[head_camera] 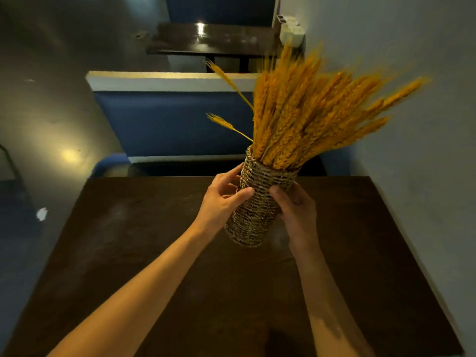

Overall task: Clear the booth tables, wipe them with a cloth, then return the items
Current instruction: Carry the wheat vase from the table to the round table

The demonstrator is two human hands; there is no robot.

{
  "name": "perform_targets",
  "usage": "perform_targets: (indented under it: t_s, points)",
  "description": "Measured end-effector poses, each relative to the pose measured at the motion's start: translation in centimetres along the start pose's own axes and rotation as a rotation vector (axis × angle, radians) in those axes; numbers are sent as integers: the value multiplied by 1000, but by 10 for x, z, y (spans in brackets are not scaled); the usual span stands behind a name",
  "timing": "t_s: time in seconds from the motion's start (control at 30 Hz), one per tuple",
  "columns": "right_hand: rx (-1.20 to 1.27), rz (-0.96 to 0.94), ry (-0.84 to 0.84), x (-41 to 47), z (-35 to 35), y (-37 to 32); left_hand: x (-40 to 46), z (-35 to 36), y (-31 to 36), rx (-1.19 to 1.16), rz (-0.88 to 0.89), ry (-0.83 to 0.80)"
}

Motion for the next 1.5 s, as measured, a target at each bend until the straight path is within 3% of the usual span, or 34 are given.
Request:
perform_targets:
  t_s: [0.2, 0.57, 1.0, 1.5]
  points:
    - [-2, 4, -189, -58, 119, -5, -78, -112, 17, -105, 20, 136]
    - [-37, 41, -534, -149, 230, -1, -232, -209, 27, -50, -47, 536]
    - [68, 203, -1140, -344, 396, 30, -489, -311, 19, -13, -130, 1165]
    - [-41, 203, -1446, -534, 630, 72, -694, -490, -20, -35, -175, 1516]
Point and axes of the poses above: each hand's wrist, its own x-axis towards the middle knuckle, its own z-axis out of the palm, y = z × x, the point moved 10 cm from there along x, towards the middle knuckle, and after that the axes turned 6 degrees about x, right-handed, at the moved point
